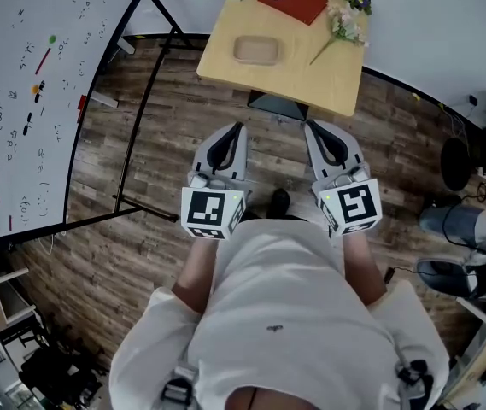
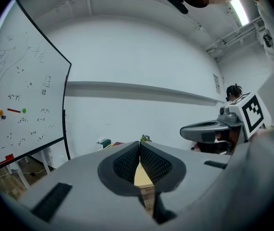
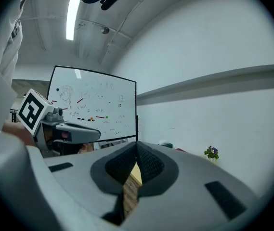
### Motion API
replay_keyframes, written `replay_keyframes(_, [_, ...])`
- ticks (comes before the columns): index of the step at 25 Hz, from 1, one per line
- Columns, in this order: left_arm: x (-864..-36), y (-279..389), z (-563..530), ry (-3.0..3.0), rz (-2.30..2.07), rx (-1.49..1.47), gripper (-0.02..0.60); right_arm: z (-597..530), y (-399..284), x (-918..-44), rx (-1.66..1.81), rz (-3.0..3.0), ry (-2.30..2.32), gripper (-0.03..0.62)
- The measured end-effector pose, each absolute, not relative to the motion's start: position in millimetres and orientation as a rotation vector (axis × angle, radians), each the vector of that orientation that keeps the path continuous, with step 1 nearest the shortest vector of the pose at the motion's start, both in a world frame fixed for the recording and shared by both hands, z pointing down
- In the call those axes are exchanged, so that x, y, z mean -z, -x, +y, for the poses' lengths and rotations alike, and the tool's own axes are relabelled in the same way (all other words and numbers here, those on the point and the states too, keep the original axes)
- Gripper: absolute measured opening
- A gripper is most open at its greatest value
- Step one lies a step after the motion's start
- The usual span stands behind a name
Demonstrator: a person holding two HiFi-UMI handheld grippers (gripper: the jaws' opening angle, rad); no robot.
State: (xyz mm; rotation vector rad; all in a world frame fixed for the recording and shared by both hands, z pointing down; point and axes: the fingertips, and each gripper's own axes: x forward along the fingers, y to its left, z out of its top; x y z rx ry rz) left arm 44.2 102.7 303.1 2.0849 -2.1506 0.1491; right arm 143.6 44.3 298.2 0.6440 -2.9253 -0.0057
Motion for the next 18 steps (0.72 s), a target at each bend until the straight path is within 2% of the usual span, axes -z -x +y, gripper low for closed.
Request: replay_keyframes(18, [-313.2,-27.7,105.2,-2.056,-2.163,-0.163,0.005,45.1,-126.7,-306.3,-0.014,-2.914,-0.624,0.005])
